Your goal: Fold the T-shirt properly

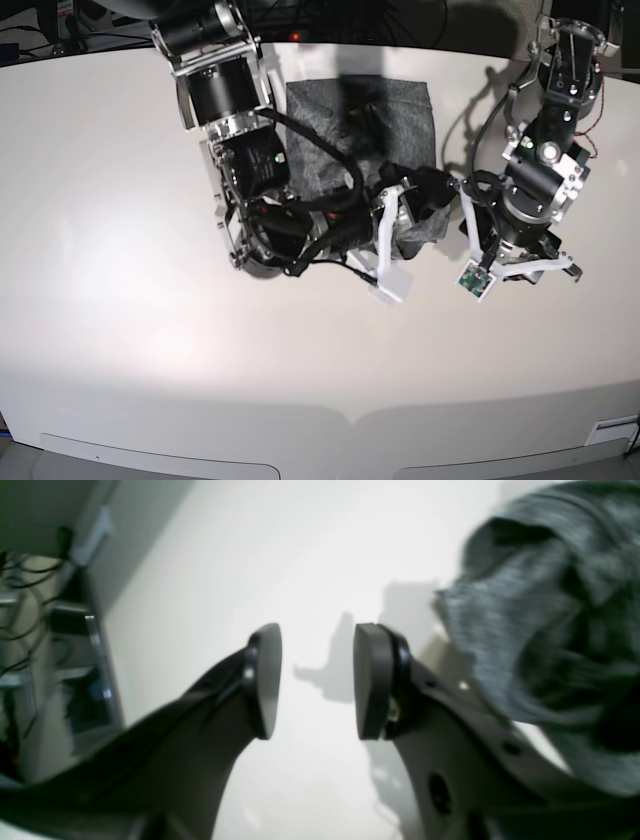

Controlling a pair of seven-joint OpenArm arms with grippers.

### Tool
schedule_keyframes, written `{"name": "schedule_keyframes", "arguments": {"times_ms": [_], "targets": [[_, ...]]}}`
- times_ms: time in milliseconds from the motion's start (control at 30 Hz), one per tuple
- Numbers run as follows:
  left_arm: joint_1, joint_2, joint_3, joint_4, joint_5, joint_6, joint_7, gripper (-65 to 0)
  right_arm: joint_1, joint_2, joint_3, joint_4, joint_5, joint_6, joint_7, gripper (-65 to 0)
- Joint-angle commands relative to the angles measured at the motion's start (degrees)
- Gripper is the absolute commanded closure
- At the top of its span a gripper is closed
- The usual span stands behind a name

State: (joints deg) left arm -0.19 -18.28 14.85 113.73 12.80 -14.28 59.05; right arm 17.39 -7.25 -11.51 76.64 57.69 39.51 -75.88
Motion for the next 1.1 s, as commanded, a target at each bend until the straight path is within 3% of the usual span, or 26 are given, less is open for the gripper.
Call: {"name": "schedule_keyframes", "arguments": {"times_ms": [0, 267, 367, 500, 633, 767, 833, 933, 1067], "targets": [[-0.9, -0.9, -0.2, 0.9, 0.7, 0.7, -0.7, -22.5, 2.8, -0.7, 2.0, 1.2, 0.8, 0.5, 1.7, -23.4], [-0.9, -1.2, -0.2, 0.9, 3.0, 5.6, -0.8, -22.6, 7.9, 0.3, 17.6, 1.3, -7.7, 0.5, 3.9, -23.4], [-0.9, -1.2, -0.2, 0.9, -4.7, 6.9, -0.8, -22.6, 7.8, 3.1, 21.9, 1.3, -10.6, 0.5, 4.0, -23.4], [-0.9, -1.2, -0.2, 1.2, -21.6, 7.0, -2.0, -22.6, 6.0, 9.2, 25.5, 1.3, -11.0, 0.5, 3.9, -23.4], [-0.9, 1.7, -0.1, 1.8, -27.6, 0.5, -2.1, -22.6, 2.5, 16.7, 28.5, 1.3, -10.8, 0.5, 4.0, -23.4], [-0.7, 2.2, -0.1, 1.9, -38.3, -12.6, -1.0, -22.5, -1.2, 22.9, 31.3, 1.3, -7.5, 0.5, 3.4, -23.4], [-0.7, 2.2, -0.1, 1.9, -42.9, -17.5, 2.0, -22.5, -2.7, 25.2, 32.4, 1.3, -6.4, 0.5, 3.3, -23.4], [-0.7, 2.2, -0.1, 1.6, -43.7, -19.7, 2.2, -22.5, -4.3, 27.4, 33.9, 1.3, -4.0, 0.5, 2.9, -23.4], [0.7, 2.2, -0.1, -1.7, -38.3, -19.6, -4.4, -22.5, -4.6, 27.9, 35.2, 1.3, -0.2, 0.5, 0.3, -23.4]]}}
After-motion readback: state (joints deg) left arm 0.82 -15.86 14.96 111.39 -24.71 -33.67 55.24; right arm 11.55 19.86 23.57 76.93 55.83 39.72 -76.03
